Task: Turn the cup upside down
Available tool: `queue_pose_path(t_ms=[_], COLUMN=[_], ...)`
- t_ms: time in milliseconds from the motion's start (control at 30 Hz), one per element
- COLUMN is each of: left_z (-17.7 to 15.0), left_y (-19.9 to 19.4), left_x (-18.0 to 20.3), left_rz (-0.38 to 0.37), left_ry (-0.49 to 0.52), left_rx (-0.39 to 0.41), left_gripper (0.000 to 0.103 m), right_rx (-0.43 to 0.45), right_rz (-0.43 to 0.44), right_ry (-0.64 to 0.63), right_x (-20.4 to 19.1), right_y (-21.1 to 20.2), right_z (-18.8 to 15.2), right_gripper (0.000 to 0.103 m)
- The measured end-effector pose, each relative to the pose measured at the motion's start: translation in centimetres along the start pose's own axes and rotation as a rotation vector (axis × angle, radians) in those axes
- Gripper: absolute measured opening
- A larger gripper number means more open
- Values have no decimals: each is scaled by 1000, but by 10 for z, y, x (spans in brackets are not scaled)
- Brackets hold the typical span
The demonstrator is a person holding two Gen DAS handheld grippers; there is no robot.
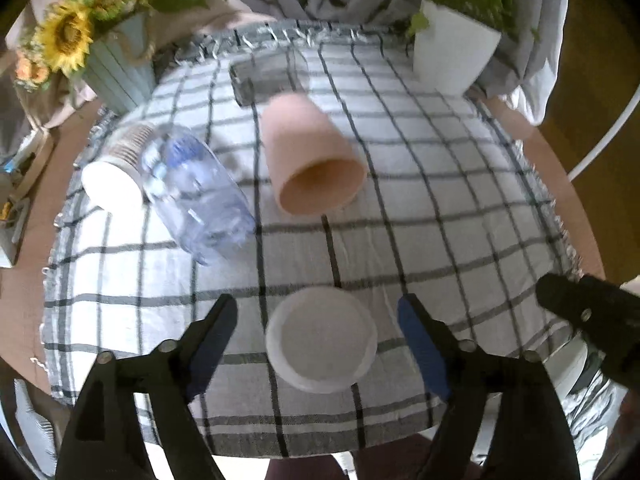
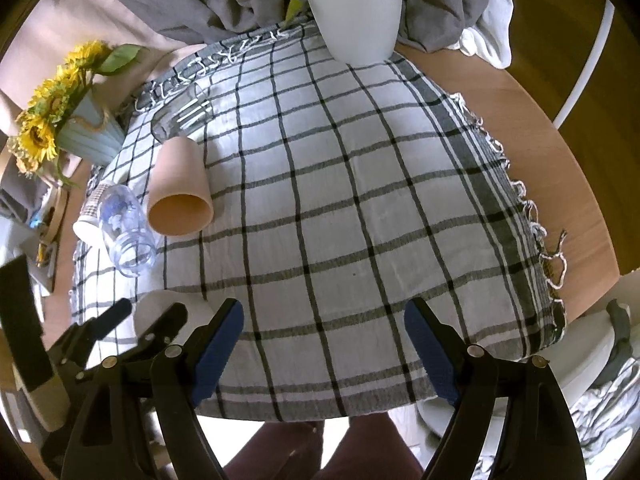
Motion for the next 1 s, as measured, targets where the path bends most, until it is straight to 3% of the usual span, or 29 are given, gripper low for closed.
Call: queue_pose_path(t_ms=[500, 1000], left_z=[-22, -56], left_y=[-102, -157], left_x=[-58, -99], left_rz=[129, 228], left_ry=[-207, -247], left_rx=[179, 301], left_gripper=[100, 103], right_rx=[181, 391], right_rz=[43, 40], right_ry=[-150, -251], right_x=[-56, -111], right_y=[-75, -126], right_z=[-19, -50], right_gripper=[92, 101])
Point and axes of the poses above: each gripper's, at about its wrist camera, not at the fingertips, and y roughly the way its jaws point, x to its right, z to its top, the point moved 1 cm from there along y, roughly the way its jaws point, and after that the axes turned 15 degrees about -x, right-handed, at the moved point
